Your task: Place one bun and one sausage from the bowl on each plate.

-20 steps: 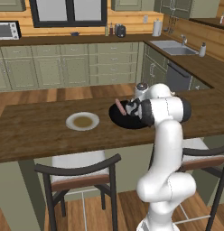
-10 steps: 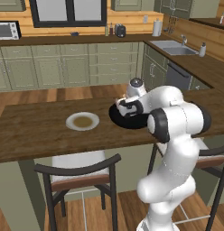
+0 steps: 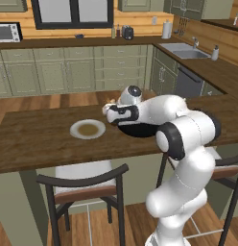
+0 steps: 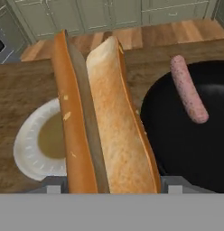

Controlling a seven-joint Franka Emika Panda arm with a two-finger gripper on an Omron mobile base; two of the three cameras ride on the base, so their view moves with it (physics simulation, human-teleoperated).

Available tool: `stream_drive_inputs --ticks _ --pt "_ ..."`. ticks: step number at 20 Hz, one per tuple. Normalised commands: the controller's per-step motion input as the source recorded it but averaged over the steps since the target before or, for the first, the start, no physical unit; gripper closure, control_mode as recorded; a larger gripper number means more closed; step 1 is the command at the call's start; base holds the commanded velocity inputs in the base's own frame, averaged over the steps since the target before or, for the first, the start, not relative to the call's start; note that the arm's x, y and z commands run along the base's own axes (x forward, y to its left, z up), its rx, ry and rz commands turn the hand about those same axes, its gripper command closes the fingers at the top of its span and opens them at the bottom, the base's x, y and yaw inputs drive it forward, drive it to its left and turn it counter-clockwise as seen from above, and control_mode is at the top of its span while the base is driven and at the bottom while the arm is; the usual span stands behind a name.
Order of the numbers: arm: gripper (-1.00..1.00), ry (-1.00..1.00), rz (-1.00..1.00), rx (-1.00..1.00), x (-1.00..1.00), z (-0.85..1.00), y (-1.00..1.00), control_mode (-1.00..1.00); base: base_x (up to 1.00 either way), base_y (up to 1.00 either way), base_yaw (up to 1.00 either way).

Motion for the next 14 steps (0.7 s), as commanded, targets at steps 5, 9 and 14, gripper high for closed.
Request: stream_drive_inputs --ticks 5,9,14 --pt "1.0 0.15 0.13 -0.06 0.42 -0.16 1.0 -1.0 0.0 0.0 0.0" --pt "1.0 0.21 0.02 -0.11 0.51 -0.22 0.98 -1.0 0.0 0.0 0.0" --pt "1.0 0.08 0.0 -0.12 0.01 -0.39 0.74 -1.0 0.0 0.0 0.0"
